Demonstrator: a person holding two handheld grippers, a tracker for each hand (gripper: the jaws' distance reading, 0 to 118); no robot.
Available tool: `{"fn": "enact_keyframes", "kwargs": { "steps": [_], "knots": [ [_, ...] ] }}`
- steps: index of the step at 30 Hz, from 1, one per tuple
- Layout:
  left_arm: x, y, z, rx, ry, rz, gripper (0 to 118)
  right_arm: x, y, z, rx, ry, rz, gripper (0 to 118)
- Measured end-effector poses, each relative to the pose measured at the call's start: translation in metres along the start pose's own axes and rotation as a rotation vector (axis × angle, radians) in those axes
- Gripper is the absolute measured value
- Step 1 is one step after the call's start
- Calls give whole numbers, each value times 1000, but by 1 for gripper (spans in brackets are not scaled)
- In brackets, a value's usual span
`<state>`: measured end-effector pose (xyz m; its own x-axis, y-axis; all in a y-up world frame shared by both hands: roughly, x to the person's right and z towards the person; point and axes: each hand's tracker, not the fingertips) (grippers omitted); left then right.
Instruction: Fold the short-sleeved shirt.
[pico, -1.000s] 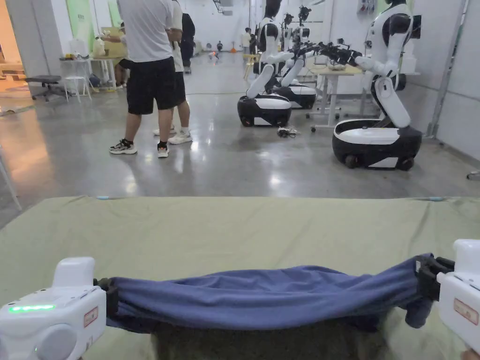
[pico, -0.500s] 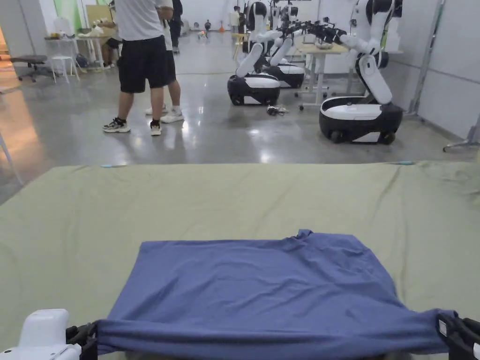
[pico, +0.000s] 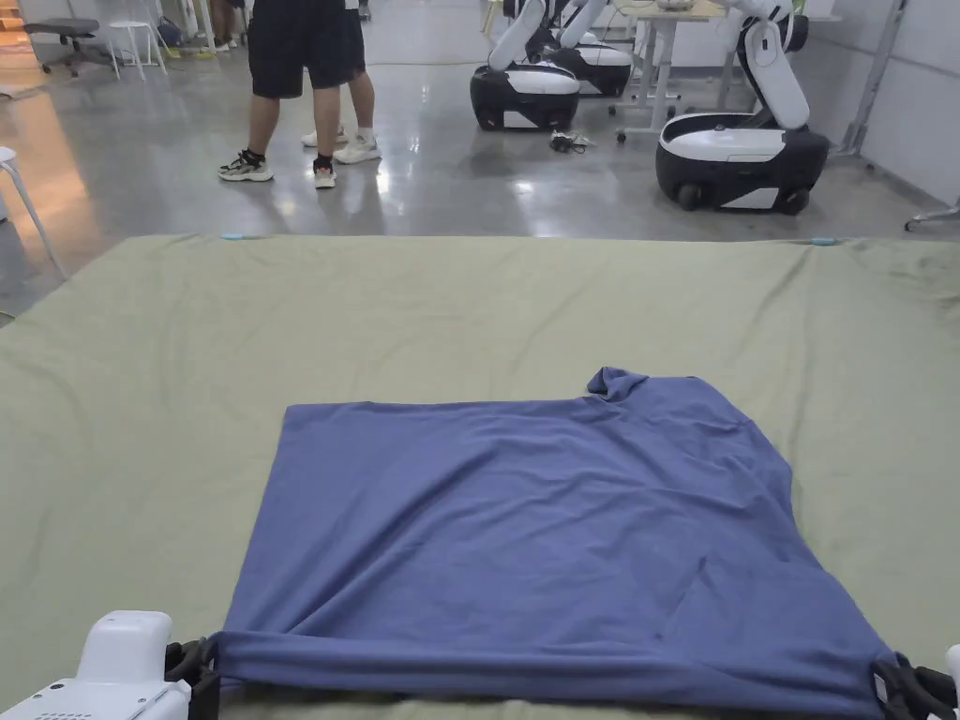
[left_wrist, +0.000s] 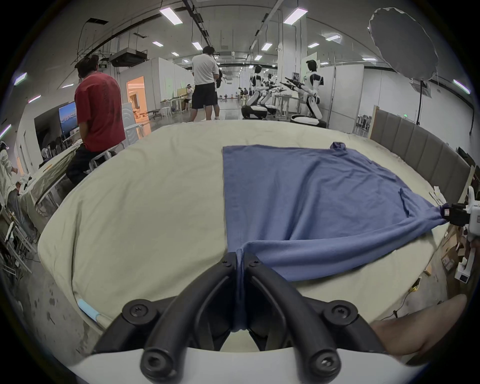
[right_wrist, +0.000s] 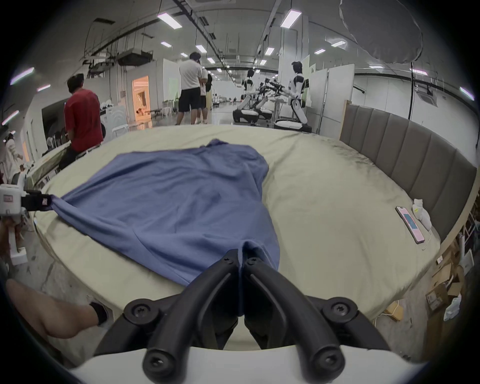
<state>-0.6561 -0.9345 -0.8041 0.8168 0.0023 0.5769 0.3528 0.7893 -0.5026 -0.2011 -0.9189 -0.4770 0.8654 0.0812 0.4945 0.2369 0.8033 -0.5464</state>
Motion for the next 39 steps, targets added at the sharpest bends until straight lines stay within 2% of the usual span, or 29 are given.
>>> {"fn": "enact_keyframes", "kwargs": {
  "steps": [2, 3, 4, 5, 6, 7, 8, 10, 11, 12, 13, 14, 15, 16, 17, 18, 19, 20, 25, 26, 27, 29, 31, 32, 33, 34, 35, 36, 39],
  "knots": [
    [1, -7, -5, -12, 21, -37, 11, -2, -7, -9, -39, -16, 34, 2],
    [0, -10, -6, -13, 47, -61, 23, -3, -11, -14, -49, -20, 37, 2],
    [-1, -13, -8, -26, 55, -74, 42, -2, -14, -18, -58, -19, 33, 5],
    [-5, -14, -9, -45, 47, -66, 77, -2, -16, -21, -77, -22, 33, 21],
    [-7, -15, -7, -67, 50, -44, 98, -3, -16, -20, -85, -59, 22, 49],
    [-11, -14, -1, -71, 51, -16, 106, -1, -16, -17, -73, -62, -4, 94],
    [-15, -12, 10, -51, 31, 17, 106, 8, -25, -23, -66, -48, -42, 118],
    [-23, -6, 36, -15, 6, 36, 106, 7, -20, -3, 28, -9, -49, 115],
    [-25, -3, 48, 5, 2, 34, 106, 4, -15, 4, 11, -6, -18, 115],
    [-27, 0, 61, 20, 3, 34, 106, 0, -9, 17, 27, -5, 27, 112],
    [-29, 3, 74, 28, -2, 35, 106, -5, -6, 27, 63, 6, 38, 101],
    [-30, 4, 83, 27, -11, 32, 101, -8, -4, 34, 95, 36, 29, 64],
    [-31, 6, 92, 25, -23, 37, 84, -12, 0, 39, 110, 59, 26, 25],
    [-30, 5, 99, 35, -29, 39, 46, -23, 8, 50, 100, 38, 41, 1],
    [-28, 5, 103, 43, -28, 31, 0, -29, 11, 50, 103, 24, 51, 0],
    [-25, 4, 102, 46, 5, 1, 0, -34, 15, 53, 124, 14, 42, 0],
    [-23, 1, 103, 54, 14, -3, 0, -37, 22, 55, 127, 91, 9, 0],
    [-24, 2, 100, 31, -57, 4, 0, -42, 28, 58, 123, 111, 2, 0],
    [-21, 5, 64, 37, -48, 5, 0, -66, 46, 60, 152, 61, 62, 0],
    [-24, 9, 53, 16, -49, 35, 12, -68, 48, 60, 154, 63, 67, 0],
    [-26, 14, 39, -33, -85, 83, 40, -68, 52, 61, 156, 69, 72, 0],
    [-30, 18, 8, -116, -144, 96, 105, -68, 57, 59, 152, 83, 59, 0],
    [-28, 22, -16, -142, -126, 109, 106, -69, 62, 56, 141, 81, 38, 0],
    [-28, 21, -25, -162, -128, 118, 104, -66, 64, 56, 141, 77, 36, 0],
    [-28, 18, -33, -188, -141, 129, 94, -66, 64, 56, 141, 70, 34, 0],
    [-27, 16, -39, -195, -145, 122, 65, -65, 64, 55, 140, 61, 33, 0],
    [-24, 13, -42, -218, -139, 100, 12, -64, 64, 55, 135, 57, 31, 0],
    [-21, 10, -44, -245, -135, 63, 5, -60, 65, 54, 126, 57, 27, 0],
    [-10, 12, -29, -184, -131, -22, 4, -55, 63, 50, 97, 44, 42, 0]
  ]
}}
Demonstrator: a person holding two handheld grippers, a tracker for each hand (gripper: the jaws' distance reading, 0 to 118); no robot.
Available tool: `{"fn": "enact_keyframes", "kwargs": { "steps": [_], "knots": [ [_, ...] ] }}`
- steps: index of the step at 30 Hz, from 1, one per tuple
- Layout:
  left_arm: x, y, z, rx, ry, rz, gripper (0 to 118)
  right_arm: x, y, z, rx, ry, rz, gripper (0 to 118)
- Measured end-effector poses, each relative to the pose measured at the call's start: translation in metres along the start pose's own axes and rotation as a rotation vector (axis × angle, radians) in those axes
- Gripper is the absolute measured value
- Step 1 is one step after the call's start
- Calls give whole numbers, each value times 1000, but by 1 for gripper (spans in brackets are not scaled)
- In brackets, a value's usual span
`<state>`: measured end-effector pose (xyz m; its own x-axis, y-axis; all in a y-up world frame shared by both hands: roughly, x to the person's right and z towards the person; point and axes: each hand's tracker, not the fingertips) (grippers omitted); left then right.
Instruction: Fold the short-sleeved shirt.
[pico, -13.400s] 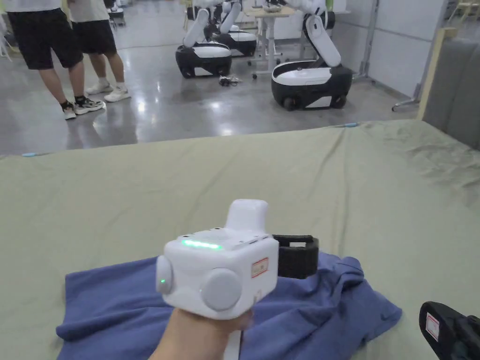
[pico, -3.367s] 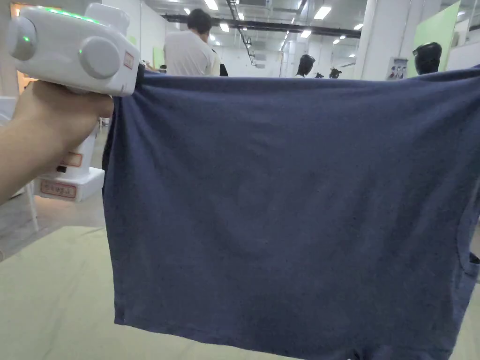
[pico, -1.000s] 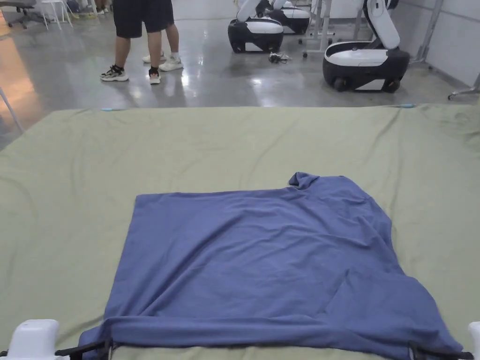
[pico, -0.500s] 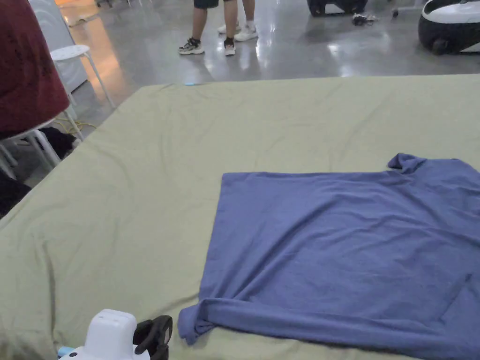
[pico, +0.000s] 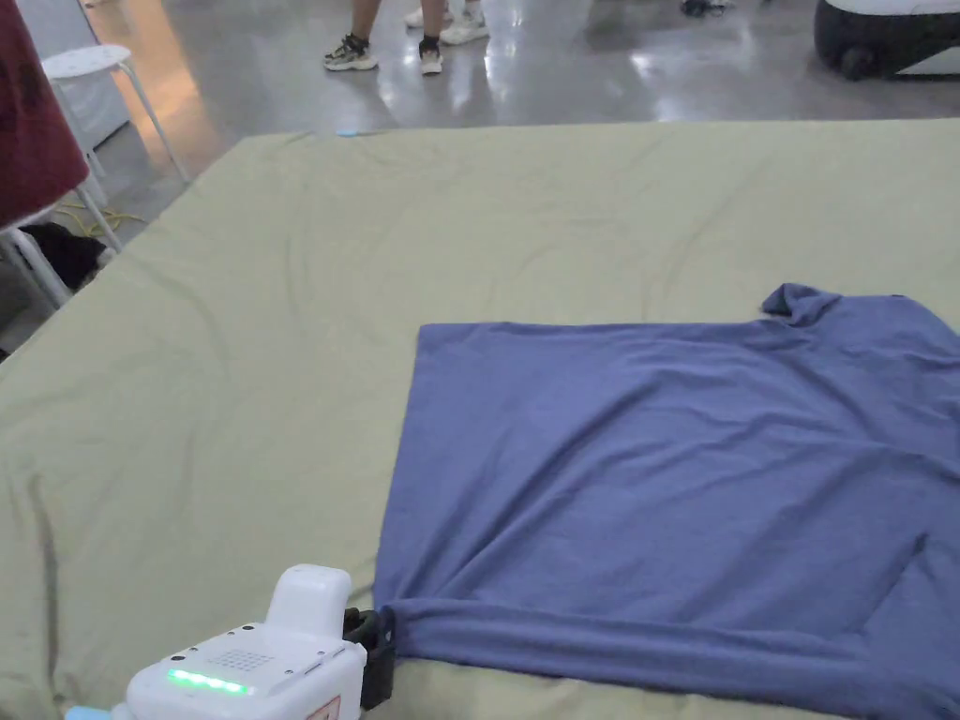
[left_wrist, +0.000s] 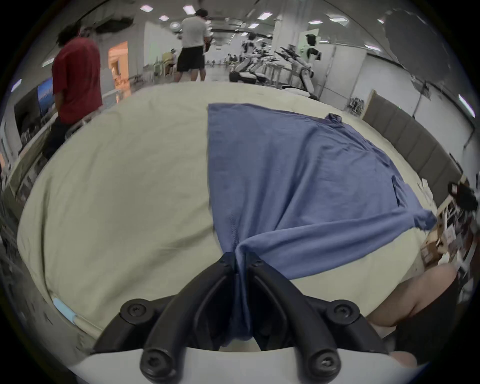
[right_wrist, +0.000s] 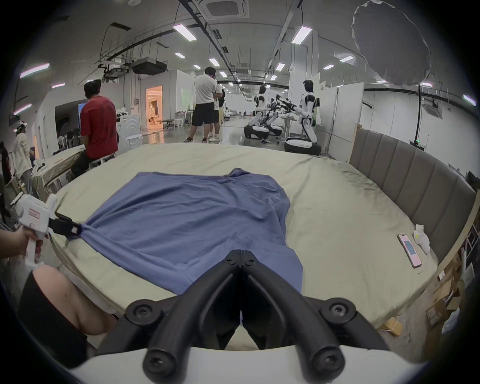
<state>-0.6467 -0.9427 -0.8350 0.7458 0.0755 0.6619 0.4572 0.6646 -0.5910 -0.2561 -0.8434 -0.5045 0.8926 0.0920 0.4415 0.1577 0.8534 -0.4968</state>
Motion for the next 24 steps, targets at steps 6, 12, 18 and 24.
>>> {"fn": "enact_keyframes", "kwargs": {
  "steps": [6, 12, 18, 24],
  "knots": [
    [5, 5, 27, 72, -2, -19, 4, 17, -13, -6, -59, -29, 11, 1],
    [7, 5, 33, 74, 6, -39, 4, 54, -46, -29, -188, -30, -113, 85],
    [6, 3, 26, 56, 25, -72, 4, 73, -69, -68, -337, -50, -117, 73],
    [3, 3, 24, 42, 26, -72, 4, 71, -84, -65, -322, -4, -46, 10]
  ]
}}
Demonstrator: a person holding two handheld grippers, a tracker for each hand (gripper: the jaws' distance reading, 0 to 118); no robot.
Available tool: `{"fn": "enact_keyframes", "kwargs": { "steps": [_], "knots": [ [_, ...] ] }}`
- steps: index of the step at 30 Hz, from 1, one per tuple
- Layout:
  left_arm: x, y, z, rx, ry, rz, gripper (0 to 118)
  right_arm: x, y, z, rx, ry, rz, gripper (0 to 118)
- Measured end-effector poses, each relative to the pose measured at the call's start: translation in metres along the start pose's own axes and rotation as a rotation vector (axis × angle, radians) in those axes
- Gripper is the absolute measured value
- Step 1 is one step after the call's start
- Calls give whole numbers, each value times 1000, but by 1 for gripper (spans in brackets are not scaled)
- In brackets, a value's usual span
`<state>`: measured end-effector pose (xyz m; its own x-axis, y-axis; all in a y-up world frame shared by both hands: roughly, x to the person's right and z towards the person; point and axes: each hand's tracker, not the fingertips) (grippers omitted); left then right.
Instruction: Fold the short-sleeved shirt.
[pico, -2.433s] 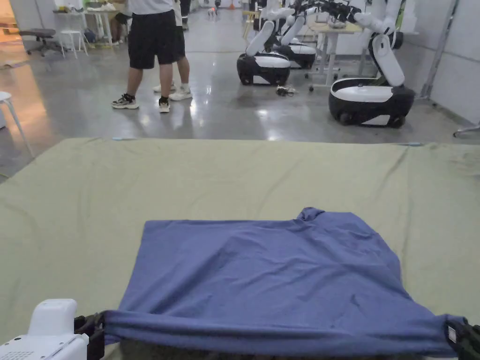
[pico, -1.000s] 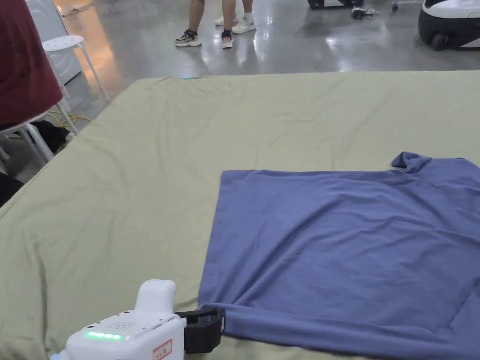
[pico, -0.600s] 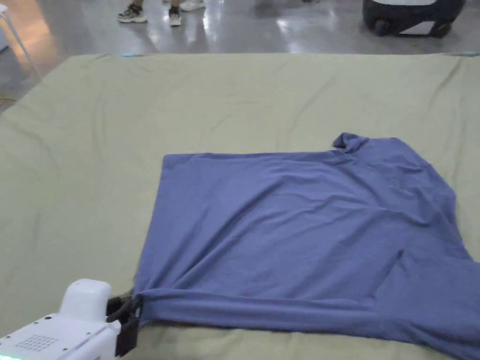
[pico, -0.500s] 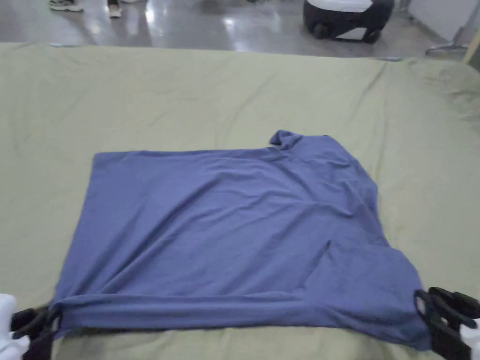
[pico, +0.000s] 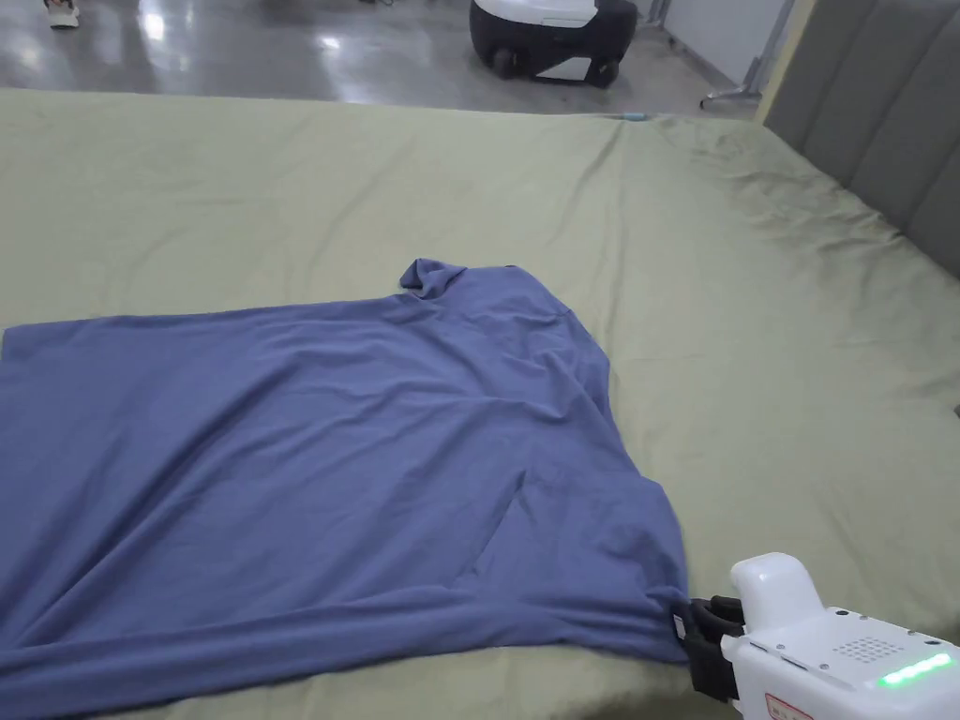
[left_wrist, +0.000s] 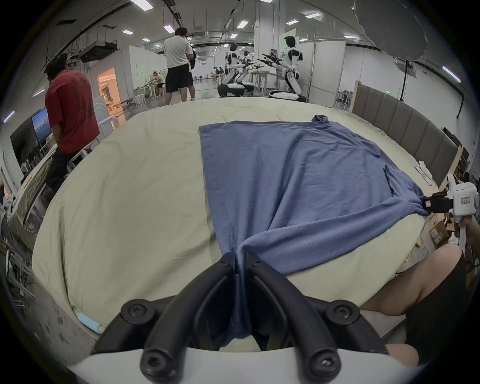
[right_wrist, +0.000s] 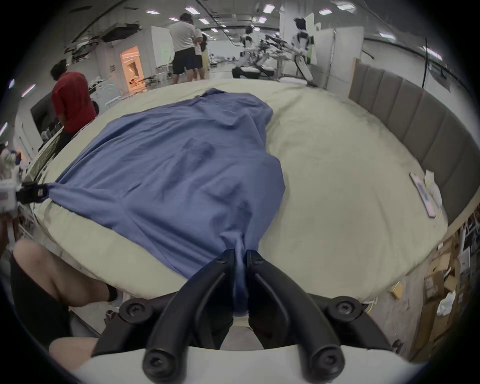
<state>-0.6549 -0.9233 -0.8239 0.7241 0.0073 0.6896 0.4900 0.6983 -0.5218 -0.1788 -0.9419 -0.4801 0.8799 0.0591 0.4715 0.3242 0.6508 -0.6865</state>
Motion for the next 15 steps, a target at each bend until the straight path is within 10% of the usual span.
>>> {"fn": "enact_keyframes", "kwargs": {
  "steps": [15],
  "knots": [
    [-42, 121, -38, -169, -84, 27, 4, 14, 178, -18, -139, 34, 21, 9]
  ]
}}
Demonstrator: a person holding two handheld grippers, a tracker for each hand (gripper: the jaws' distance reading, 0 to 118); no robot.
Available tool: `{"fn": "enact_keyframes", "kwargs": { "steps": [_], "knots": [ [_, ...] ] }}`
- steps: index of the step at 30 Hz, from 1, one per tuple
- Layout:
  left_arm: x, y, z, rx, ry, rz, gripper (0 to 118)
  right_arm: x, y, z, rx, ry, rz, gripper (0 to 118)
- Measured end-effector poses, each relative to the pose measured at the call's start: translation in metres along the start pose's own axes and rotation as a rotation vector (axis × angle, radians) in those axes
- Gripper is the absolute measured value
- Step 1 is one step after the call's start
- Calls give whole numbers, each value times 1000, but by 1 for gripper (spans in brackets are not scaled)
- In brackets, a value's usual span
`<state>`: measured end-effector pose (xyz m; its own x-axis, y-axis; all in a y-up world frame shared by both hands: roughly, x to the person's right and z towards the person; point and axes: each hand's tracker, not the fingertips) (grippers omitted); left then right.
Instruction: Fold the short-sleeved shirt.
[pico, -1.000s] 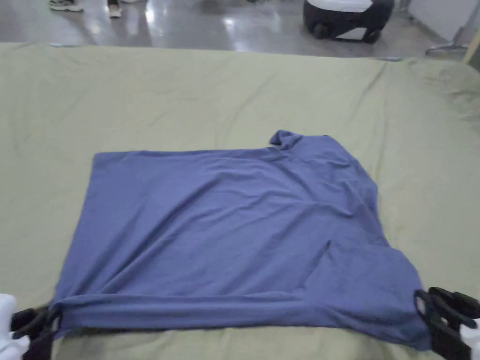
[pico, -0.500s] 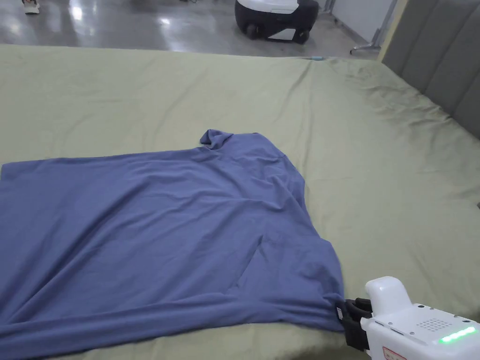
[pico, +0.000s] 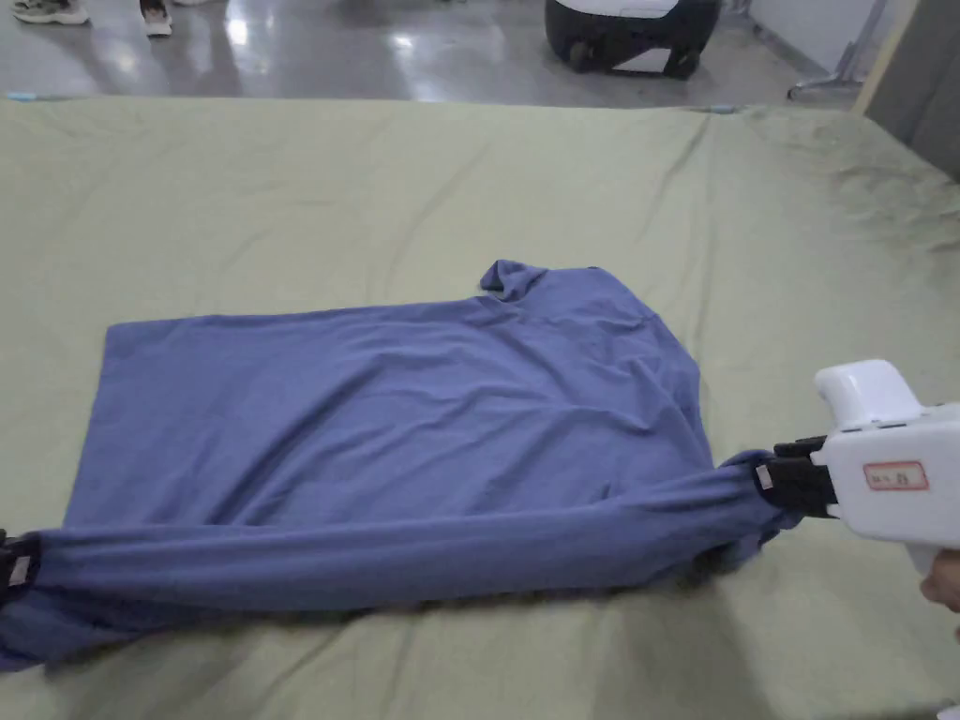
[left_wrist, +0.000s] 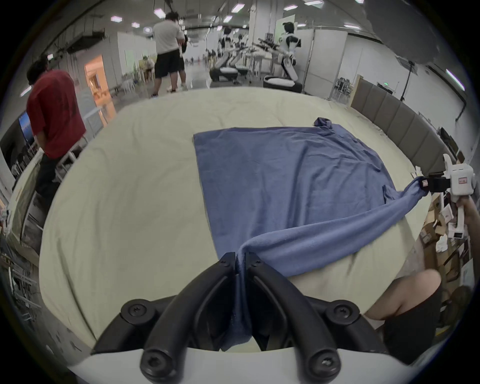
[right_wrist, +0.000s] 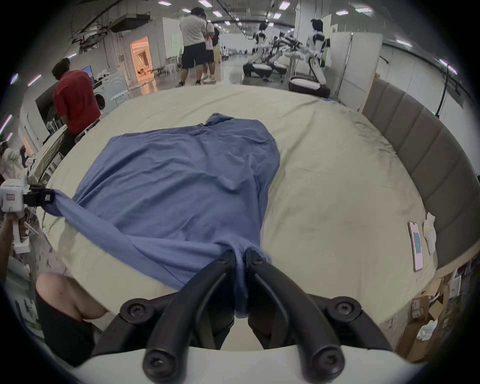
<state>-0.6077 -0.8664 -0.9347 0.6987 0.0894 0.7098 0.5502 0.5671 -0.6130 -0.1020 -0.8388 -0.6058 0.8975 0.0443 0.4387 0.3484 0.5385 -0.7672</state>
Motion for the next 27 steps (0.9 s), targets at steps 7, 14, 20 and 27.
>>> {"fn": "enact_keyframes", "kwargs": {
  "steps": [7, 14, 20, 27],
  "knots": [
    [-16, 41, -80, -96, 20, 71, 4, -1, 42, -98, -122, -80, -11, 9],
    [-25, 34, -51, 108, 129, 210, 98, 6, 29, -91, 202, -296, -154, 117],
    [-16, -20, 45, 277, 114, 185, 45, 2, -25, -11, 316, -117, -75, 66],
    [26, -97, 42, 166, 49, 83, 0, -46, -83, 27, 332, -35, 23, 0]
  ]
}}
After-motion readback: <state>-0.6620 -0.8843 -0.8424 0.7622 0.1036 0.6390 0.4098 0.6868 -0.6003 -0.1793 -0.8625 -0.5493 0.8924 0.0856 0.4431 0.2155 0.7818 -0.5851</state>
